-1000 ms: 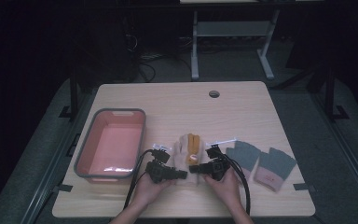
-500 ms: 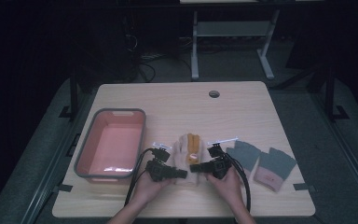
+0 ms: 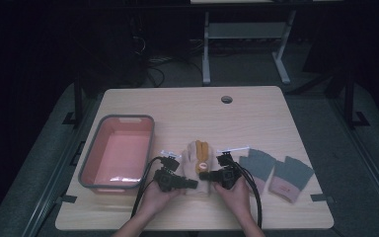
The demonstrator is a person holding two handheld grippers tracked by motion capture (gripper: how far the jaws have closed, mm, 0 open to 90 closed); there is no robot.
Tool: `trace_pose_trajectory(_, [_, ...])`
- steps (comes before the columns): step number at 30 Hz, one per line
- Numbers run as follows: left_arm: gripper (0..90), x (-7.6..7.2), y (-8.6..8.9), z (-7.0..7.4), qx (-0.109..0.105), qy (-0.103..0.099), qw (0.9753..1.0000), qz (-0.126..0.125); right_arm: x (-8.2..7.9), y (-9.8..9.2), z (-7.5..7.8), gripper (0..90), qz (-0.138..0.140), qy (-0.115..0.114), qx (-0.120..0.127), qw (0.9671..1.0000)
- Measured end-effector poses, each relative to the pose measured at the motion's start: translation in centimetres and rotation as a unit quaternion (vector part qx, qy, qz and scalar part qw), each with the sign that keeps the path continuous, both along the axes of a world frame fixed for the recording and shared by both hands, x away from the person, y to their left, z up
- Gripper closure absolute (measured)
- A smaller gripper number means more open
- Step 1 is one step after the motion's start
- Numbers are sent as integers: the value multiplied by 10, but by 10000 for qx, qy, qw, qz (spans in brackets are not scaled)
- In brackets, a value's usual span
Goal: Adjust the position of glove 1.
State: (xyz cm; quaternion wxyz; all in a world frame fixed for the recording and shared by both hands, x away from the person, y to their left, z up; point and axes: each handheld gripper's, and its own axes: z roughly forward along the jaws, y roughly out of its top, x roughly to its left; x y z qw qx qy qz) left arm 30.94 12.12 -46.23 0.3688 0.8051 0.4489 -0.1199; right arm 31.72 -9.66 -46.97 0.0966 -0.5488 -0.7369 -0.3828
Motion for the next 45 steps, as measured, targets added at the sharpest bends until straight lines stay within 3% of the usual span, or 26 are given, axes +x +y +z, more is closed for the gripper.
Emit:
trace_pose_trajectory(7, [660,1,2,0,-175,-5,9998,43,3,-6,3,810,213,-3,110,9997])
trace_pose_trajectory(19, [666,1,-3,10,-286,-57,9996,15,0,-14,18,814,206,-84,189,9996])
trace_pose_trajectory(36, [666,6,1,51,-389,-374,9985,-137,3,-18,61,814,246,-270,318,9988])
trace_pose_trajectory(45, [666,9,11,68,-476,-488,9976,-75,8,-11,81,815,327,-407,326,9981])
